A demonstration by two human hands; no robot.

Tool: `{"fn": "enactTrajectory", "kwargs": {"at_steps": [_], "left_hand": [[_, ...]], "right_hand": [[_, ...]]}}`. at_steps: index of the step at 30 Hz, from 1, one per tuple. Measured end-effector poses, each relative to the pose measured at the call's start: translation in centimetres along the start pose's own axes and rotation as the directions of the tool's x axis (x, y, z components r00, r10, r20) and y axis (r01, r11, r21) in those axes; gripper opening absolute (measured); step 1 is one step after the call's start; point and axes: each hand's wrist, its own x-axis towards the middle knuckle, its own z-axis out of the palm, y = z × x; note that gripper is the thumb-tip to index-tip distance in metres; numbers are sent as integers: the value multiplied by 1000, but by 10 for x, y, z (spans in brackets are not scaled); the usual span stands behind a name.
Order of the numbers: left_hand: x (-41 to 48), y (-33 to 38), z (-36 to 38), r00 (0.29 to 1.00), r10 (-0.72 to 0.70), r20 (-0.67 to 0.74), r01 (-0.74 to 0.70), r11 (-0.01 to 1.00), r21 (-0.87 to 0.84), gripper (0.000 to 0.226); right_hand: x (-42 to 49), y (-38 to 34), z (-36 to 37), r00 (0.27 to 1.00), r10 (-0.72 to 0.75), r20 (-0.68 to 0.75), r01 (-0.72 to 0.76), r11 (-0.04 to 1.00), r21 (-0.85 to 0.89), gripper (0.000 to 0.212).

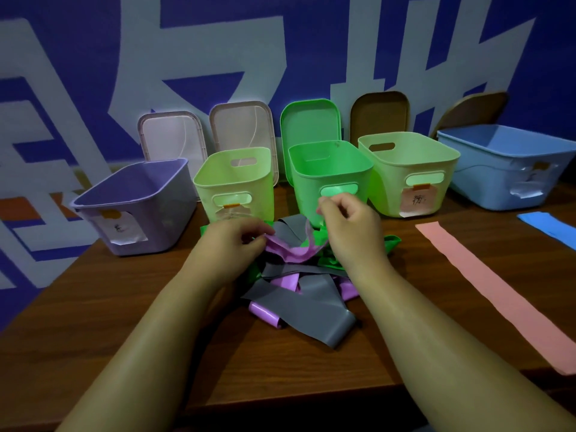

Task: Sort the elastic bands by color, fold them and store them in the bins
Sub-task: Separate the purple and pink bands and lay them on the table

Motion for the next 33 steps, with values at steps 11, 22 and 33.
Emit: {"fn": "enactTrajectory", "kwargs": {"at_steps": [11, 22, 33], "left_hand": [[21, 39, -63, 996, -57, -67, 38, 966, -255, 36], [36, 86, -121, 982, 34, -184, -97, 933, -345, 38], [42, 93, -133, 946, 30, -323, -135, 941, -309, 32]], "right_hand": [[-5, -3, 0, 986, 16, 163, -9, 999, -44, 32], [-3, 7, 7, 972, 86, 219, -60, 991, -122, 30], [-2, 1, 6, 966, 147, 213, -130, 987, -91, 27]]}}
